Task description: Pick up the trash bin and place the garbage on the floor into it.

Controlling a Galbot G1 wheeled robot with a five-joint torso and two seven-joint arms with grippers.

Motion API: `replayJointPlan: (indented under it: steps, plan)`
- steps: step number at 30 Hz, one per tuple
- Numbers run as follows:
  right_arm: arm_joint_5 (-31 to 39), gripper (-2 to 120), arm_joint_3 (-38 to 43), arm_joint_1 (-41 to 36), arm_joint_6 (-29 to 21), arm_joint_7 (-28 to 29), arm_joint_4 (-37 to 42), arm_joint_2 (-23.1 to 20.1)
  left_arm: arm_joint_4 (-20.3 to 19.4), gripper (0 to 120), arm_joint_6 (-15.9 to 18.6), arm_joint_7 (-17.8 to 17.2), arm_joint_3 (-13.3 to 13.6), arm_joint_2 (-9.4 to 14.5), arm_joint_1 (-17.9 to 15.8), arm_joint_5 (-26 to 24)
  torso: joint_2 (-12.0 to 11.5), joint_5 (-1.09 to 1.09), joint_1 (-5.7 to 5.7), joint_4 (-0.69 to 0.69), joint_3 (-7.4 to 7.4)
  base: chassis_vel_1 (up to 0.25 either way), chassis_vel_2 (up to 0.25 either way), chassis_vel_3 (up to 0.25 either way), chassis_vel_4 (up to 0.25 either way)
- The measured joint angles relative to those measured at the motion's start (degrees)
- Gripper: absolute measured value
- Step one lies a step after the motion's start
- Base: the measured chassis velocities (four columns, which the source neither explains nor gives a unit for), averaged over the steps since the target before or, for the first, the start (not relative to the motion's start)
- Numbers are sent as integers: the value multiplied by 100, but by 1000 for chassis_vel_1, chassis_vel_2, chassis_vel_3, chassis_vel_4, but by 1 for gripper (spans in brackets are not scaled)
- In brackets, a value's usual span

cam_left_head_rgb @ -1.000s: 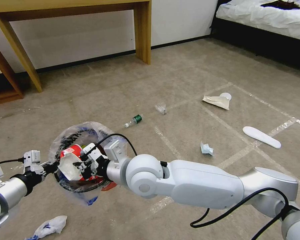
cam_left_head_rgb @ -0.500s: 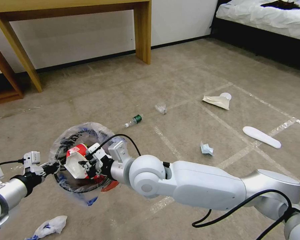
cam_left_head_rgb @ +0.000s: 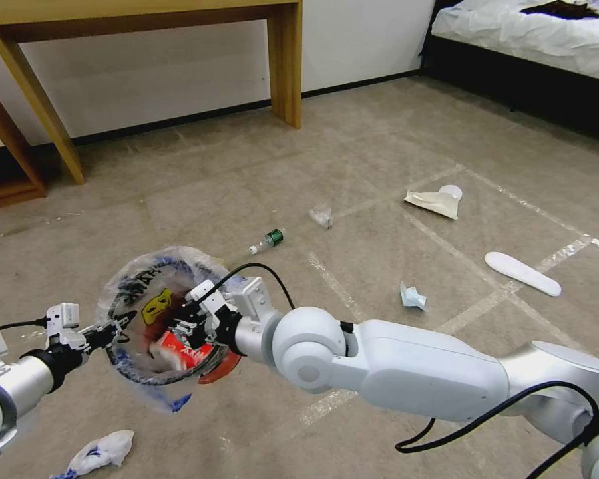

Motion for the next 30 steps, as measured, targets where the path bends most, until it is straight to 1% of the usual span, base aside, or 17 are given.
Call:
replayJointPlan:
  steps: [1,3,4,5,7,8,9,10,11,12,14,15,21,30]
  plan:
    - [0,50,0,0,0,0,0,0,0,1,0,0,0,0,0,0,0,0,0,0,0,0,0,0,0]
    - [0,61,0,-1,-10,14,23,-27,1,1,0,-2,15,-13,0,7,0,0,0,0,0,0,0,0,0]
    - [0,61,0,-1,-10,14,23,-27,1,1,0,-2,15,-13,0,7,0,0,0,0,0,0,0,0,0]
    - [0,68,3,-2,-11,15,33,-27,4,1,0,-2,15,-13,-1,8,0,0,0,1,0,0,0,0,0]
    - [10,77,56,10,-13,17,79,-19,22,1,0,-2,15,-20,-8,13,0,0,0,0,0,0,0,0,0]
    - [10,77,56,10,-13,17,79,-19,22,1,0,-2,15,-20,-8,13,0,0,0,0,0,0,0,0,0]
    - [18,84,102,21,-13,17,102,9,31,1,1,-1,22,-38,-12,25,0,0,0,0,0,0,0,0,0]
    - [18,84,102,21,-13,17,102,9,31,1,1,-1,22,-38,-12,25,0,0,0,0,0,0,0,0,0]
    - [21,90,149,31,-10,17,123,47,48,1,0,2,39,-62,-12,52,0,0,0,0,0,0,0,0,0]
    - [21,90,149,31,-10,17,123,47,48,1,0,2,39,-62,-12,52,0,0,0,0,0,0,0,0,0]
    - [21,98,221,51,27,4,175,101,74,1,1,8,60,-92,-10,85,0,-1,0,1,0,0,0,0,0]
    - [20,99,263,68,71,-16,216,129,87,1,0,13,65,-96,-11,95,0,0,0,1,0,0,0,0,0]
    - [34,100,592,159,194,-133,405,244,129,1,0,18,63,-92,-29,101,0,-1,0,1,0,0,0,0,0]
    - [48,100,775,151,264,-175,512,282,136,1,0,22,74,-121,-32,121,0,-1,0,1,0,0,0,0,0]
